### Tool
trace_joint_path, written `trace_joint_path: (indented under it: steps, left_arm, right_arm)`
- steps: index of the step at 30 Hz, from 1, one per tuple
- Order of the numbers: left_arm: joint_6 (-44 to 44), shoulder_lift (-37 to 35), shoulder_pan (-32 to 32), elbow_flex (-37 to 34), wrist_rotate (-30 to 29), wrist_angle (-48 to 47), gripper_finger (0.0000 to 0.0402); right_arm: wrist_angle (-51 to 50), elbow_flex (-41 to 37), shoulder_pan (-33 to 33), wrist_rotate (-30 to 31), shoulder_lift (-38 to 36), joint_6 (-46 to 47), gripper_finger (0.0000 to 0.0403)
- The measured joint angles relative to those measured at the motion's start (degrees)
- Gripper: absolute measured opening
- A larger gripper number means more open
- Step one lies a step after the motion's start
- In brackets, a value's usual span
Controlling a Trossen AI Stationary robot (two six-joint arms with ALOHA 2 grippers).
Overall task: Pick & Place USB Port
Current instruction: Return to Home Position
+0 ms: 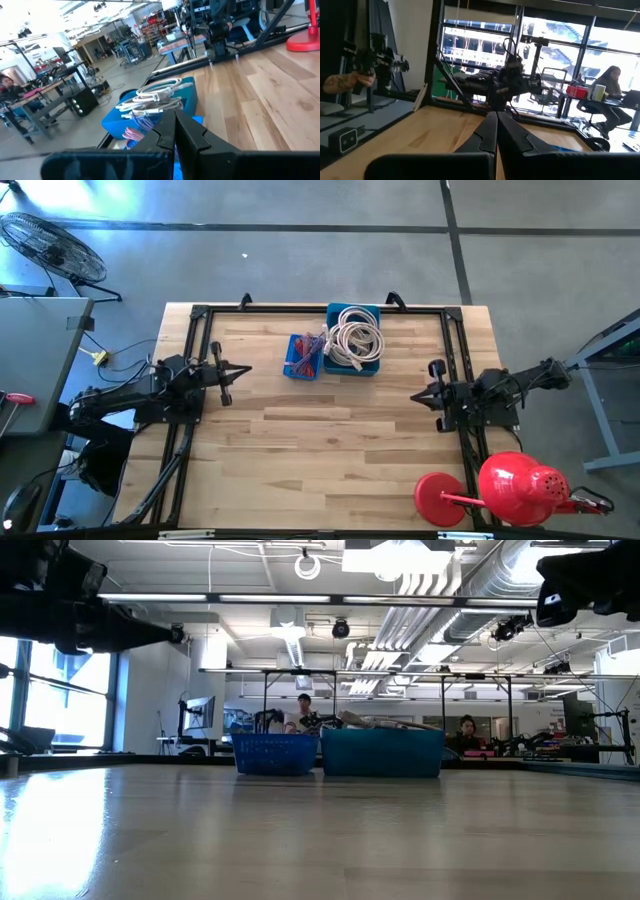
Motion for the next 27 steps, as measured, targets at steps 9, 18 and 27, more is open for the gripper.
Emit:
trace_joint_path:
  steps: [9,18,27]
  left_arm:
    - [-0.1,0.0,0.0,0.0,0.2,-0.8,0.0]
    - [-0.3,0.0,0.0,0.1,0.0,-3.0,0.0]
    - [-0.4,0.0,0.0,0.3,1.3,-4.8,0.0]
  right_arm:
    - [1.2,-2.1,0.0,0.0,0.0,1.1,0.0]
    - [0.4,-2.1,0.0,0.0,0.0,1.4,0.0]
    - [-1.3,-2.1,0.0,0.7,0.0,1.2,0.0]
